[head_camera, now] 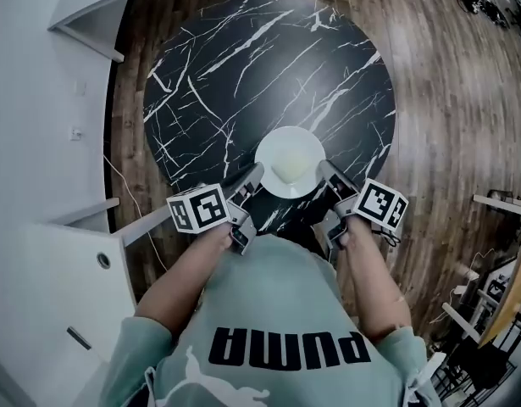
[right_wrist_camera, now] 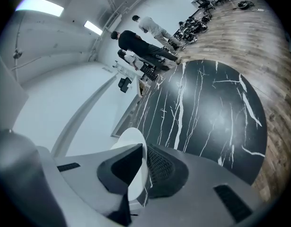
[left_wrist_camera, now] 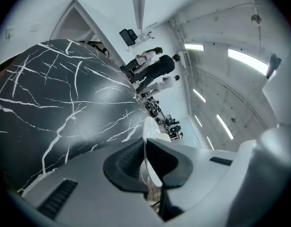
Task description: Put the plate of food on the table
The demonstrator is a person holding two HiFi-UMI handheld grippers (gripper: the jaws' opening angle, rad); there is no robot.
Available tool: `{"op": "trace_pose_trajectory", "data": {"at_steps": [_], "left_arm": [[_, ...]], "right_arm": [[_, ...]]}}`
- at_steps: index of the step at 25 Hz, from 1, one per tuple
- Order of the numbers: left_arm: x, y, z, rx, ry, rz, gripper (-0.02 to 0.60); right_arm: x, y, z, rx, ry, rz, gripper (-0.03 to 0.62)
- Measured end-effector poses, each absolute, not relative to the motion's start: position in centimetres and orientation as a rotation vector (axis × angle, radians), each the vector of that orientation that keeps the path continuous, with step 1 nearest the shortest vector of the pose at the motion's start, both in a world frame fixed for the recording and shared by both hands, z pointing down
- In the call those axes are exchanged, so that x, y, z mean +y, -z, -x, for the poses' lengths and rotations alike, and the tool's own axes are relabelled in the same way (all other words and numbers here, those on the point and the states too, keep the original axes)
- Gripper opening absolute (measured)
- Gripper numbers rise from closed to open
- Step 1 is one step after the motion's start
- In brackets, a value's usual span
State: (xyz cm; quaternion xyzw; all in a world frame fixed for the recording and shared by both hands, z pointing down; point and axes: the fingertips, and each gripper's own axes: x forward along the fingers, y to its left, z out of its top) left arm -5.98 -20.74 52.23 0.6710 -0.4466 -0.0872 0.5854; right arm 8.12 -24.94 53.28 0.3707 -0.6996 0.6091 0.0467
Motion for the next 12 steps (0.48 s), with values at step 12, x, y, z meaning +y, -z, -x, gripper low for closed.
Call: {"op": "trace_pose_trajectory", "data": {"at_steps": [12], "left_arm": [[-26.1,-61.1,5.5,-1.126,0.200,-1.444,0.025]], "right_arm": [[-31.4,-62.5,-8.3,-2.061,-1.905,-1.023,0.032]]}}
